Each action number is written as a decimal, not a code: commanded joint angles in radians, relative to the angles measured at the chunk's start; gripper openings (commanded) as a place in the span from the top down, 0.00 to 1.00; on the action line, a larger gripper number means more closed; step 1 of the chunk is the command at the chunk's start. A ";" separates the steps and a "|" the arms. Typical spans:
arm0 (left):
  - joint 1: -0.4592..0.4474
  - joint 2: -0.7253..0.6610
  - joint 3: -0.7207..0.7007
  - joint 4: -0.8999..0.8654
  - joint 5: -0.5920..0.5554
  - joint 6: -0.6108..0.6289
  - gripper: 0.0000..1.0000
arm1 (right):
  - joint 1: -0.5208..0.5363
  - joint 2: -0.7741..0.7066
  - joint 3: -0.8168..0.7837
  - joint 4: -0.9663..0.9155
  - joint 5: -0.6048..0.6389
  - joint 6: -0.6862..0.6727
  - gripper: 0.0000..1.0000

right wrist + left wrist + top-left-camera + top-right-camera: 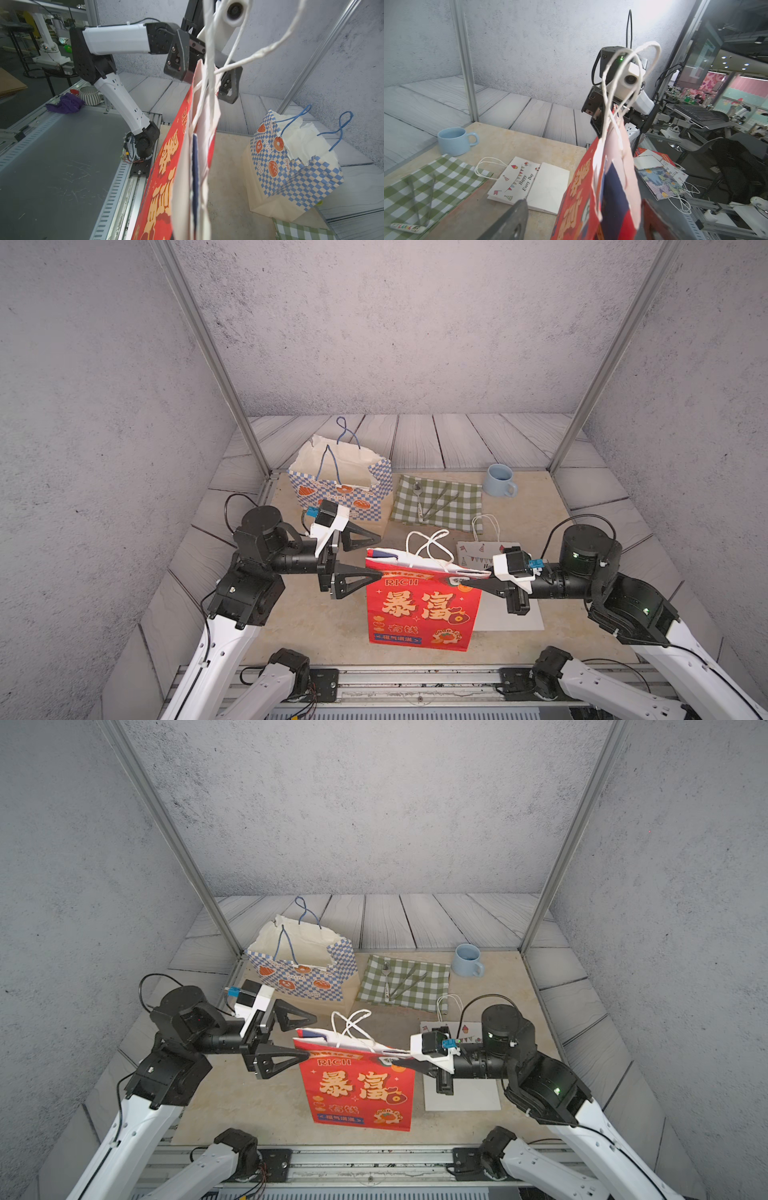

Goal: Put away the paper bag
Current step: Press the paper bag.

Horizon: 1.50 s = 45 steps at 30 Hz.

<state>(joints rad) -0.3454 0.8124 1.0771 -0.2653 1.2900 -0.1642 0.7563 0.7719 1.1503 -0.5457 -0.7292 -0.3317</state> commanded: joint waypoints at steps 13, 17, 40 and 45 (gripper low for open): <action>-0.008 0.038 0.053 0.055 0.078 -0.045 1.00 | 0.000 0.051 0.016 0.083 -0.012 0.067 1.00; -0.009 0.030 0.055 0.057 0.074 -0.030 1.00 | 0.001 0.065 0.022 0.092 0.014 0.109 1.00; -0.009 0.015 0.087 0.131 0.001 -0.037 1.00 | 0.000 0.029 -0.032 0.326 -0.018 0.296 0.88; -0.009 0.010 0.093 0.147 0.005 -0.057 1.00 | 0.000 -0.025 -0.074 0.313 0.141 0.313 0.08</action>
<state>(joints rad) -0.3500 0.8318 1.1412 -0.1730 1.2800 -0.1967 0.7563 0.7837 1.1099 -0.2260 -0.6739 -0.0292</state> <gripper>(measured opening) 0.048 0.719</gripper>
